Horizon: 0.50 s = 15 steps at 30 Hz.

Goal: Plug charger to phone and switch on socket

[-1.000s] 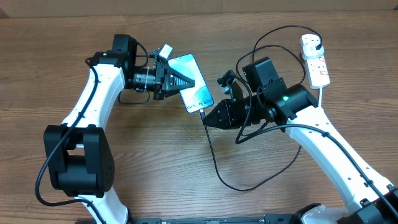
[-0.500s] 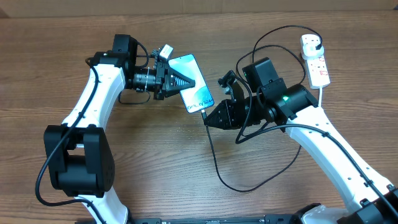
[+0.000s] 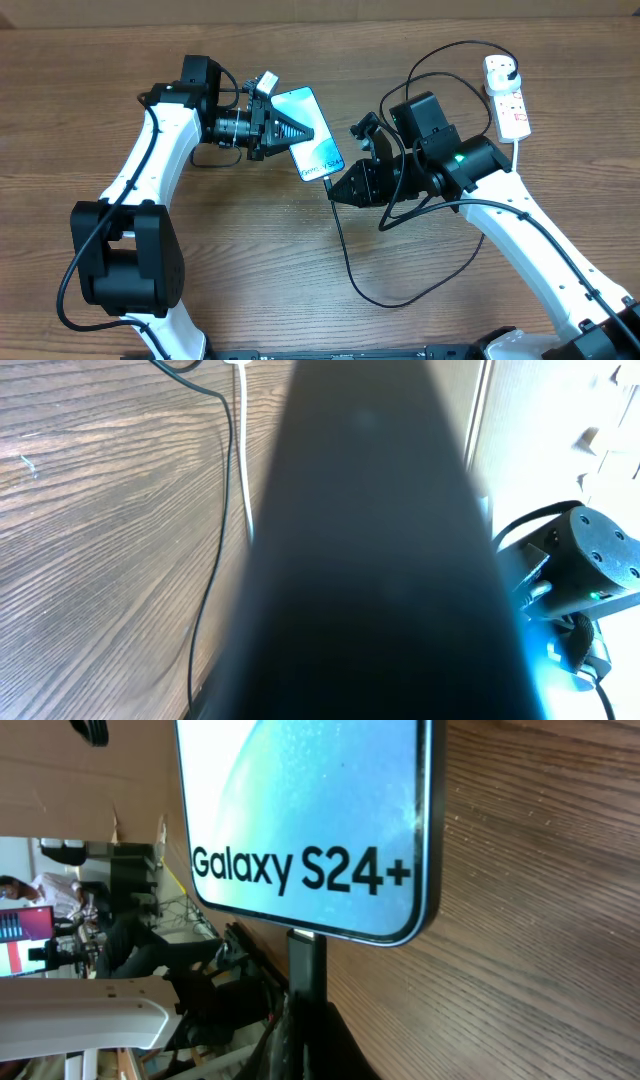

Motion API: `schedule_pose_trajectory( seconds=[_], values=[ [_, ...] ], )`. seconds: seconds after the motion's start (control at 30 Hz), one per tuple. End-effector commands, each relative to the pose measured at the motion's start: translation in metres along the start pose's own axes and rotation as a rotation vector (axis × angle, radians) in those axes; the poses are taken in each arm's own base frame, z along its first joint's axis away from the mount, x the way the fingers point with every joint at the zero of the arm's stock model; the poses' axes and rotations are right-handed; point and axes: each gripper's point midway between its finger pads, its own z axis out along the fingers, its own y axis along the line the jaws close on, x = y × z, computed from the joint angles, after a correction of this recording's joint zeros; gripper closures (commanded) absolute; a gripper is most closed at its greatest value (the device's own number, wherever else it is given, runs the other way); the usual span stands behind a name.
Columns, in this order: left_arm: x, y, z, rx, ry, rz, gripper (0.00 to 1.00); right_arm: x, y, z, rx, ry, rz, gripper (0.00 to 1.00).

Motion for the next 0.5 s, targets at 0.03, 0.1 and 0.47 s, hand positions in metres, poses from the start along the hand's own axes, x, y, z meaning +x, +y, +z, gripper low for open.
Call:
schedule_pose_trajectory(
  seconds=[0.03,0.1,0.47],
  values=[
    [0.0025,-0.0144,0.0017,0.055,0.013,0.040,0.96,-0.0058,0.0163,-0.0092,-0.036,-0.027,-0.041,0.96],
    [0.0025,-0.0144,0.0017,0.054,0.013,0.041,0.96,-0.0057,0.0162,-0.0092,-0.036,-0.027,-0.040,0.96],
    [0.0018,-0.0132,0.0016,0.047,0.010,0.045,0.96,-0.0003,0.0139,-0.0090,-0.027,-0.007,-0.020,0.96]
  ],
)
